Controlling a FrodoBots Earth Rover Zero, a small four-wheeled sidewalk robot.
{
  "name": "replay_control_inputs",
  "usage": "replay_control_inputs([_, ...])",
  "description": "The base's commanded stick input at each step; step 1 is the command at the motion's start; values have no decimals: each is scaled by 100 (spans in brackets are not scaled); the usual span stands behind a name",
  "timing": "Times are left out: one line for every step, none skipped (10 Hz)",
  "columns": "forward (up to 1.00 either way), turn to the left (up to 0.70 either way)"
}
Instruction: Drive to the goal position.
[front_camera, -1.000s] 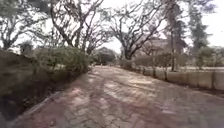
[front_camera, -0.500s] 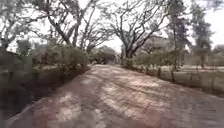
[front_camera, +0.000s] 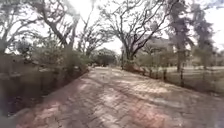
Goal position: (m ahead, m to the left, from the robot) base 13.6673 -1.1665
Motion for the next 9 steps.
replay_control_inputs([85, 0])
replay_control_inputs([85, 0])
replay_control_inputs([85, 0])
replay_control_inputs([85, 0])
replay_control_inputs([85, 0])
replay_control_inputs([85, 0])
replay_control_inputs([85, 0])
replay_control_inputs([85, 0])
replay_control_inputs([85, 0])
